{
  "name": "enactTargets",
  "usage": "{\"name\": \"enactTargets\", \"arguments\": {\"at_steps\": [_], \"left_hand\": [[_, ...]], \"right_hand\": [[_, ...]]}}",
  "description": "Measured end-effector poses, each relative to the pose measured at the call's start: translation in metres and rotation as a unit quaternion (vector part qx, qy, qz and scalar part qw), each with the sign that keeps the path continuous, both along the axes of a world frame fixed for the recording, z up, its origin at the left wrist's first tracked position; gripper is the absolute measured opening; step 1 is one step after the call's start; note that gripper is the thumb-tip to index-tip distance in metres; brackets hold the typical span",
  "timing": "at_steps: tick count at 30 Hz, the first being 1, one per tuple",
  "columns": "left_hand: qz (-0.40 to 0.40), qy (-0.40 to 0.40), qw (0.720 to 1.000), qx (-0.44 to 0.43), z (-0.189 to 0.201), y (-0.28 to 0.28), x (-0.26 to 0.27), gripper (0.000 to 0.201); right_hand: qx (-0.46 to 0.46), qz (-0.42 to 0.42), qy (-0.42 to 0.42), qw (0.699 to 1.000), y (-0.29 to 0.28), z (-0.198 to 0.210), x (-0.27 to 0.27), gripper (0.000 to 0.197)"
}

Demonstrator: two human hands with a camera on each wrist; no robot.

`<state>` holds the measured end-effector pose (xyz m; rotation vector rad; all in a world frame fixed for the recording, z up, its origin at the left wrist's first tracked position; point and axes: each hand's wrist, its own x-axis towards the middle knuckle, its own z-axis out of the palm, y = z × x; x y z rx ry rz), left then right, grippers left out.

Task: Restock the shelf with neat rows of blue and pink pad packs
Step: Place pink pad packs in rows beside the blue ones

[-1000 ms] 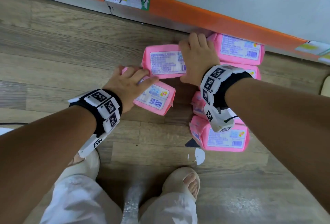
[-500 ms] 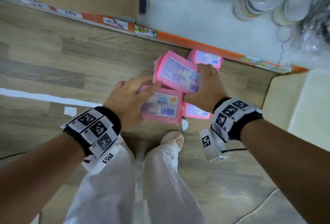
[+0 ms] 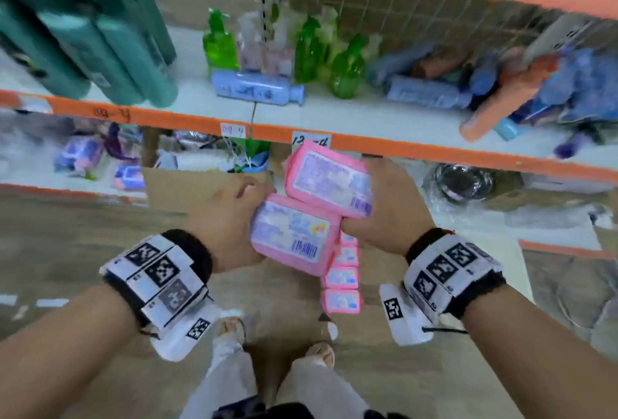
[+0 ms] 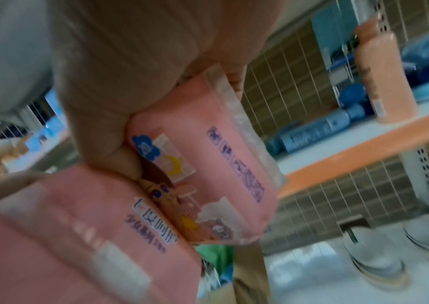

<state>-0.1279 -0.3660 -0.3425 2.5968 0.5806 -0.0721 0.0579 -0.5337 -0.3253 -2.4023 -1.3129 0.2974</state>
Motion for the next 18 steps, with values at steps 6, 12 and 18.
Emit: {"name": "enactTargets", "arguments": {"at_steps": [6, 12, 18], "left_hand": [[0.012, -0.026, 0.998, 0.063, 0.098, -0.023, 0.020, 0.092], [0.026, -0.090, 0.990, 0.107, 0.181, -0.022, 0.054, 0.091], [0.062, -0.155, 0.985, 0.050, 0.233, 0.025, 0.087, 0.097]], "right_hand": [[0.098, -0.010, -0.062, 0.993, -0.025, 0.089, 0.015, 0.083], [0.164, -0.059, -0.056, 0.983, -0.034, 0.158, 0.052, 0.089], [0.219, -0.096, -0.073, 0.968, -0.010, 0.208, 0.111, 0.083]]}}
